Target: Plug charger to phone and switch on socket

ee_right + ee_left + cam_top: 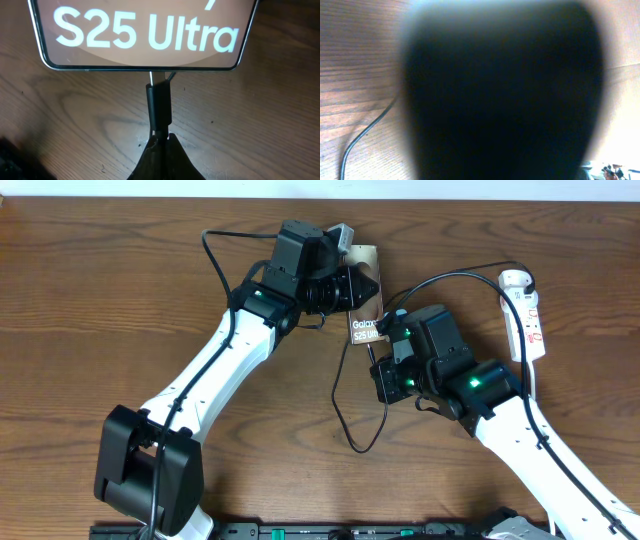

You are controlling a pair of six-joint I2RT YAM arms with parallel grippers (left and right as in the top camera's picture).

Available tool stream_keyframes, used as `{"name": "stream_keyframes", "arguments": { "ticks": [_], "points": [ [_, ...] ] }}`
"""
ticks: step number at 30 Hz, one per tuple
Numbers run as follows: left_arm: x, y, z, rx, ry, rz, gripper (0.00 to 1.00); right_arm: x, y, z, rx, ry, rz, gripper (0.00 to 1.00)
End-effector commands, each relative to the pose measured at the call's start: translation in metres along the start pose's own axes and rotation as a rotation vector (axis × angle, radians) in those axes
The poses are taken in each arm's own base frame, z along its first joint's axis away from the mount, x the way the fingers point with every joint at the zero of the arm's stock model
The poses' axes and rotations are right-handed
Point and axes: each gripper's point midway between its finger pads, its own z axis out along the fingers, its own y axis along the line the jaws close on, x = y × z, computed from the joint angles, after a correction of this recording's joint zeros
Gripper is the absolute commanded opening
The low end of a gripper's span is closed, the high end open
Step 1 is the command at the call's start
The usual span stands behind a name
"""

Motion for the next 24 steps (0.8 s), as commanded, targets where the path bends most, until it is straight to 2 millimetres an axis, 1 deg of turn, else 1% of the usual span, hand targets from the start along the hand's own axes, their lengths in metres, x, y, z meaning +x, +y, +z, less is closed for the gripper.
{"name": "stream_keyframes", "arguments": {
  "ticks": [1, 7, 19, 24],
  "points": [
    [-0.01, -0.016, -0.01, 0.025, -0.033, 0.056, 0.07, -0.011, 0.004, -0.006, -0.002, -0.03, -0.02, 0.01],
    [-0.006, -0.014, -0.009, 0.016, -0.02, 0.057, 0.07, -0.012, 0.004, -0.006, -0.003, -0.036, -0.022, 0.01],
    [-0.002, -0.012, -0.009, 0.006, -0.003, 0.049, 0.07, -0.034, 0.01, -0.007, -0.024, -0.122, -0.035, 0.01],
    [-0.002, -0.012, -0.009, 0.006, -0.003, 0.048, 0.07, -0.035, 0.011, -0.007, -0.026, -0.13, -0.036, 0.01]
  ]
}}
